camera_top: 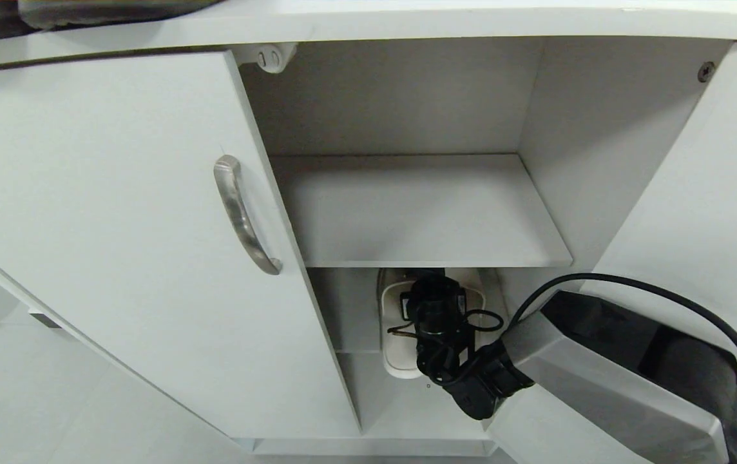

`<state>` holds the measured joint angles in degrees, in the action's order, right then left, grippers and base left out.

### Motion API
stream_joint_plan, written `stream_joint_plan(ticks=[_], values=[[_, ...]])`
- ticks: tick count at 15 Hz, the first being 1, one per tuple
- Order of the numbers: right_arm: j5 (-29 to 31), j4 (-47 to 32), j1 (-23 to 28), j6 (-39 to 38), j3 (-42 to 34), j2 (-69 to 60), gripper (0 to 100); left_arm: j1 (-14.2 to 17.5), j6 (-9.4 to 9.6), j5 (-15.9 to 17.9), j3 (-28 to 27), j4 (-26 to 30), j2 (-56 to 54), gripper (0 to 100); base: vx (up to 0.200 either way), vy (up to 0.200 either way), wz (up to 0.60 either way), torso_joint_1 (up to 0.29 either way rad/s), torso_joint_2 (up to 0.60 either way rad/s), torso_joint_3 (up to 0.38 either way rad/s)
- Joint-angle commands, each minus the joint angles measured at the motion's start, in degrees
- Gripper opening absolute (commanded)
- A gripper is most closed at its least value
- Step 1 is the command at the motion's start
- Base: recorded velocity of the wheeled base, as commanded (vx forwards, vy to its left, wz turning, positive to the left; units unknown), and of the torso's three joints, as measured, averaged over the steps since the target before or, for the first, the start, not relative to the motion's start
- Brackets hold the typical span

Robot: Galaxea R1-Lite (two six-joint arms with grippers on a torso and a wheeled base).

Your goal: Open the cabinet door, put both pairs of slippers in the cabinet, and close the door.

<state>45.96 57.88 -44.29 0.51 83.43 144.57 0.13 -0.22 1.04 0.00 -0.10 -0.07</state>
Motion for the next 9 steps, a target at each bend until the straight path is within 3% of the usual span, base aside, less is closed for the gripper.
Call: stream_joint_plan(ticks=[1, 7, 8, 9], values=[[-0.1, -1.6, 0.8, 0.0, 4.0, 1.6, 0, 0.0, -0.04, 0.0, 0.0, 0.0, 0.1, 0, 0.0, 0.0, 0.0, 0.0, 0.0, 0.0], [-0.1, -4.3, 2.1, 0.0, 8.6, 4.7, 0, 0.0, -0.13, -0.1, 0.0, 0.0, 0.1, 0, 0.0, 0.0, 0.0, 0.0, 0.0, 0.0], [-0.1, -4.5, 2.1, -0.1, 8.6, 4.8, 100, 0.0, -0.22, -0.1, 0.0, 0.0, 0.1, 0, 0.0, 0.0, 0.0, 0.0, 0.0, 0.0], [-0.1, -4.5, 2.1, -0.1, 8.6, 4.9, 100, 0.0, -0.31, -0.2, 0.0, 0.0, 0.1, 0, 0.0, 0.0, 0.0, 0.0, 0.0, 0.0]])
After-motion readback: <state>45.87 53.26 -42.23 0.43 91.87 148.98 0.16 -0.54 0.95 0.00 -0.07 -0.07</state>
